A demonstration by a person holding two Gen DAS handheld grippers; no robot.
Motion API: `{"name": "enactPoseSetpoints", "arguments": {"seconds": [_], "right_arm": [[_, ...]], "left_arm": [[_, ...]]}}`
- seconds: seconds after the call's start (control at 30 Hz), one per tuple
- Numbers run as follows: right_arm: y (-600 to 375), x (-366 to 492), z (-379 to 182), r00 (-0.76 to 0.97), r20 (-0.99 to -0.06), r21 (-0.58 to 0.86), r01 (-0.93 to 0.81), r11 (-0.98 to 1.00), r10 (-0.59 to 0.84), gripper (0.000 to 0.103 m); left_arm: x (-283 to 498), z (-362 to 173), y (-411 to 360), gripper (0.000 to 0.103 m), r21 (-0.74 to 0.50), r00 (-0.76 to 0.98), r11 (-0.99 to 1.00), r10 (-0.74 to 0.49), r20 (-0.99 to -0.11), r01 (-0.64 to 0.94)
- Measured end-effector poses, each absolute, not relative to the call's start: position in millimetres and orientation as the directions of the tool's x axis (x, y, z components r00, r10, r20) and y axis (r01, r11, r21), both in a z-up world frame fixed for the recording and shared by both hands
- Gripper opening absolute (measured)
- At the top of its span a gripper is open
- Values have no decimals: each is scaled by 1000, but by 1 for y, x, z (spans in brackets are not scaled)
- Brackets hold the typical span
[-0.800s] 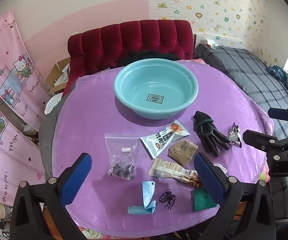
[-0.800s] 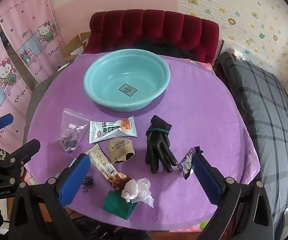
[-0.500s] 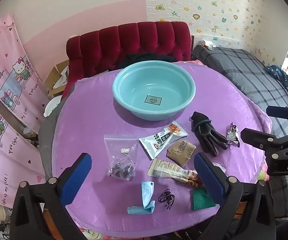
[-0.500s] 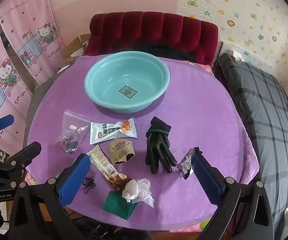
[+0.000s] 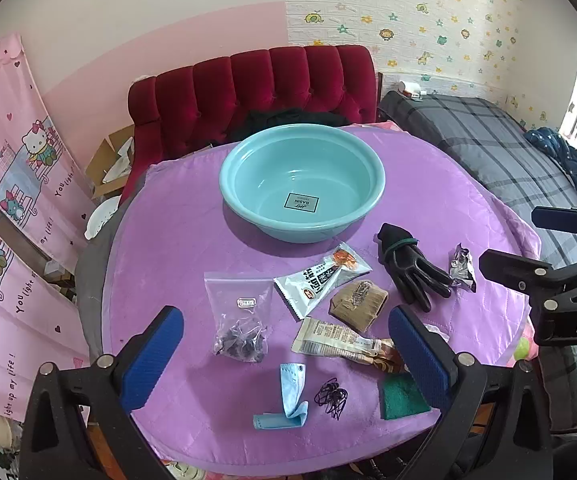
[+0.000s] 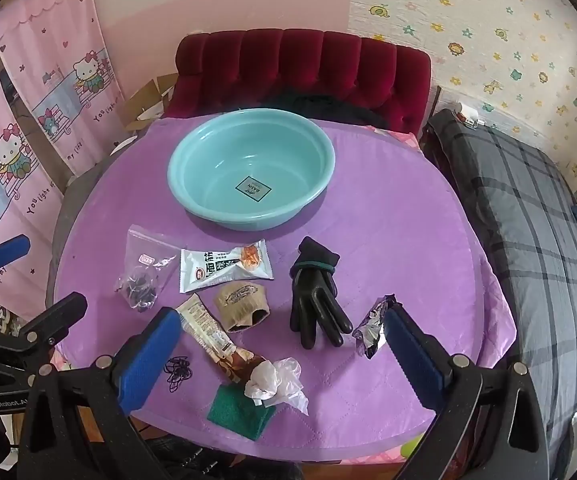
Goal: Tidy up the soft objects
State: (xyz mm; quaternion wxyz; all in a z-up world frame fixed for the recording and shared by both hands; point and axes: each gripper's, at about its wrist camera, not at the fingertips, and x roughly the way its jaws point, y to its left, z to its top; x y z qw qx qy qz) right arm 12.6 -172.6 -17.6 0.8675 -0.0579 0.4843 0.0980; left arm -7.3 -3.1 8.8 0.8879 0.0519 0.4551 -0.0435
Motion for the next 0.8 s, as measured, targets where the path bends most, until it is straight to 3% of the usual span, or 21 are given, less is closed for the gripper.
{"name": "enactPoseSetpoints", "arguments": {"seconds": [0.8], "right_arm": [[-169,12,-19,506,-854,0,-231,973,120,103]], "left_arm": [[-5,10,-1,103,55,600,991,-30,-799,123]]}}
